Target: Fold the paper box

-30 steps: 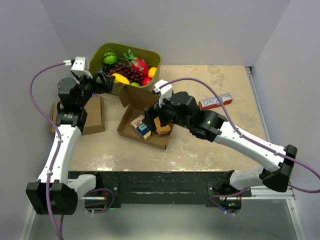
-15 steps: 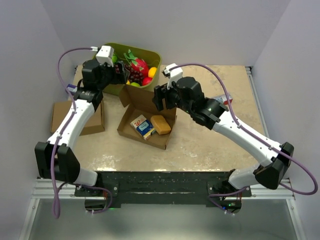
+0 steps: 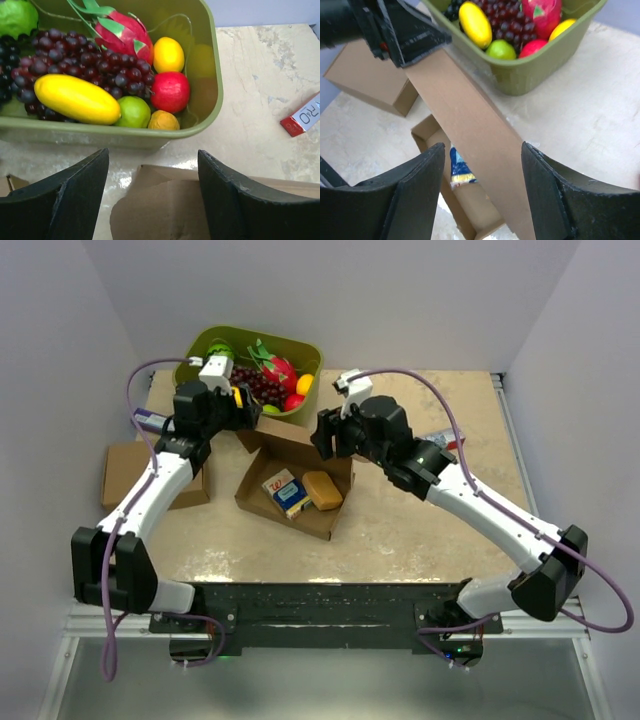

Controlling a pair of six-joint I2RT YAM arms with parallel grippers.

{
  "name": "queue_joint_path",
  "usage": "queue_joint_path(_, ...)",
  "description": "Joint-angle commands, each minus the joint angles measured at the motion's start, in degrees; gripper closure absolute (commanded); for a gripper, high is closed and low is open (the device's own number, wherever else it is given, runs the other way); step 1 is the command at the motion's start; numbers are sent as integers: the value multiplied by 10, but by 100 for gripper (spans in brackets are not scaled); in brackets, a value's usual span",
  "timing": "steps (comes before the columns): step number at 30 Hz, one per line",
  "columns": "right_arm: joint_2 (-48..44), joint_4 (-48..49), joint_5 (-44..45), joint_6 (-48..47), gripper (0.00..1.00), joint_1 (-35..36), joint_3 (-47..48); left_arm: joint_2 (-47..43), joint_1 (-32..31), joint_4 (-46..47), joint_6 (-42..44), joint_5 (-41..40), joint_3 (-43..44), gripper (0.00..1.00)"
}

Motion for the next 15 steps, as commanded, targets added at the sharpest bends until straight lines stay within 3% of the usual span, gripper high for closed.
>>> queue_joint_path(1, -26, 26, -46, 38, 36, 0, -69, -41, -3, -11, -37, 22, -58, 26)
queue_joint_path(11, -73, 34, -40, 74, 36, -1, -161, -94, -3, 18, -102, 78, -156, 28)
queue_joint_path(12, -75, 30, -35, 74, 34, -1, -157, -97, -3, 18, -110, 83, -165, 28)
queue_joint_path(15, -102, 9, -11, 73, 13, -4, -147, -124, -2, 50, -117, 87, -183, 24)
